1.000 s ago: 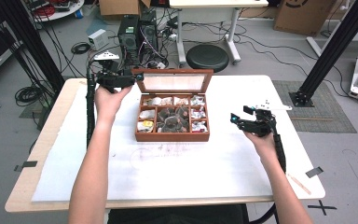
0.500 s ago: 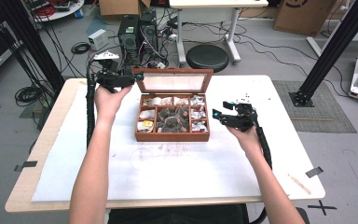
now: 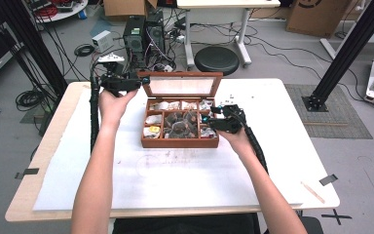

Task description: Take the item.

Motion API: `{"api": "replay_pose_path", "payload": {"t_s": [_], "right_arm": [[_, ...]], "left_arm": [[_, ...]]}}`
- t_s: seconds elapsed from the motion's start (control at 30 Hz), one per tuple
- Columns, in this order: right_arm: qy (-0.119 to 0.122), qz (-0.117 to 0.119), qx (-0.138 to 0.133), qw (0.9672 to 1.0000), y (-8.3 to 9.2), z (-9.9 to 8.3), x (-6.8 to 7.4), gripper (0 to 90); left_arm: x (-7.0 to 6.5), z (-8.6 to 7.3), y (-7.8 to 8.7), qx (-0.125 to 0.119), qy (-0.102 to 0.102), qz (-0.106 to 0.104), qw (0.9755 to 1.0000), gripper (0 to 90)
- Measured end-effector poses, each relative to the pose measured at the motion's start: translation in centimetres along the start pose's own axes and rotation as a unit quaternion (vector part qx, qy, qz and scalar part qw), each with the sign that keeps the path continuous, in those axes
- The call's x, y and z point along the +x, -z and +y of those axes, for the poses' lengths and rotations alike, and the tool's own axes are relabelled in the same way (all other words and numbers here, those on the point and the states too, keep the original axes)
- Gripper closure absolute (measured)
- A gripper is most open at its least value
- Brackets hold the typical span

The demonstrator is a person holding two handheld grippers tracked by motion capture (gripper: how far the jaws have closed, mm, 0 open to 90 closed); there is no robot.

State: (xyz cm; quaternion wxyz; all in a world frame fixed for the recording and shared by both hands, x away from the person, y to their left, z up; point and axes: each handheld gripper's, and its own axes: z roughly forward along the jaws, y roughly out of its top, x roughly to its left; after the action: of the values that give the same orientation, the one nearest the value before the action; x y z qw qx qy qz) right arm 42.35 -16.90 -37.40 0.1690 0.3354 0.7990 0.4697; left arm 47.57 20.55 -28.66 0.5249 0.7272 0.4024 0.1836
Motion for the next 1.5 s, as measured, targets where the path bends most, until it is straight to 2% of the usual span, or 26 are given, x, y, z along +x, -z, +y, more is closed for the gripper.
{"api": "replay_pose_path", "payload": {"t_s": [0.07, 0.2, 0.43, 0.73, 0.8, 0.9, 0.93, 1.07, 1.13, 1.3, 1.33, 1.47, 1.5], "right_arm": [[0.001, 0.006, 0.004, 1.0000, -0.5, 0.2, 0.3, 47.1], [0.004, 0.032, 0.020, 0.9993, -1.6, 0.6, 0.9, 53.7], [-0.016, 0.058, 0.054, 0.9967, -3.8, 1.3, 1.8, 56.1], [-0.032, 0.064, 0.085, 0.9938, -5.9, 1.8, 2.1, 57.4], [-0.039, 0.066, 0.098, 0.9923, -6.6, 2.0, 2.2, 57.4], [-0.041, 0.064, 0.099, 0.9922, -6.9, 2.0, 2.1, 57.4], [-0.050, 0.064, 0.102, 0.9915, -7.2, 1.8, 1.9, 57.4], [-0.057, 0.061, 0.111, 0.9903, -7.6, 1.6, 1.7, 56.3], [-0.063, 0.074, 0.113, 0.9888, -7.8, 1.5, 1.6, 56.4], [-0.052, 0.084, 0.117, 0.9881, -8.1, 1.5, 1.9, 62.5], [-0.046, 0.088, 0.116, 0.9883, -8.1, 1.5, 2.1, 67.3], [-0.033, 0.087, 0.116, 0.9890, -8.1, 1.6, 2.4, 73.7], [-0.028, 0.090, 0.113, 0.9891, -8.1, 1.7, 2.6, 80.2]], "left_arm": [[0.0, 0.0, 0.0, 0.000, 0.000, 0.000, 1.0000, 43.8], [0.0, 0.1, 0.0, 0.001, 0.000, 0.000, 1.0000, 43.8], [-0.1, 0.1, 0.0, 0.002, 0.001, 0.001, 1.0000, 43.8], [0.0, 0.1, 0.0, 0.003, -0.001, 0.000, 1.0000, 43.8], [0.0, 0.1, 0.0, 0.003, 0.000, -0.001, 1.0000, 43.8], [0.0, 0.1, 0.0, 0.004, -0.001, -0.001, 1.0000, 43.8], [0.0, 0.1, 0.0, 0.004, -0.001, -0.001, 1.0000, 43.8], [0.0, 0.1, 0.0, 0.004, -0.001, -0.001, 1.0000, 43.8], [0.0, 0.1, 0.0, 0.004, -0.001, -0.002, 1.0000, 43.8], [0.0, 0.1, 0.0, 0.004, -0.001, -0.001, 1.0000, 43.8], [0.0, 0.1, 0.0, 0.004, -0.001, -0.001, 1.0000, 43.8], [0.0, 0.1, 0.0, 0.004, -0.001, -0.001, 1.0000, 43.8], [0.0, 0.1, 0.0, 0.004, -0.002, -0.002, 1.0000, 43.8]]}}
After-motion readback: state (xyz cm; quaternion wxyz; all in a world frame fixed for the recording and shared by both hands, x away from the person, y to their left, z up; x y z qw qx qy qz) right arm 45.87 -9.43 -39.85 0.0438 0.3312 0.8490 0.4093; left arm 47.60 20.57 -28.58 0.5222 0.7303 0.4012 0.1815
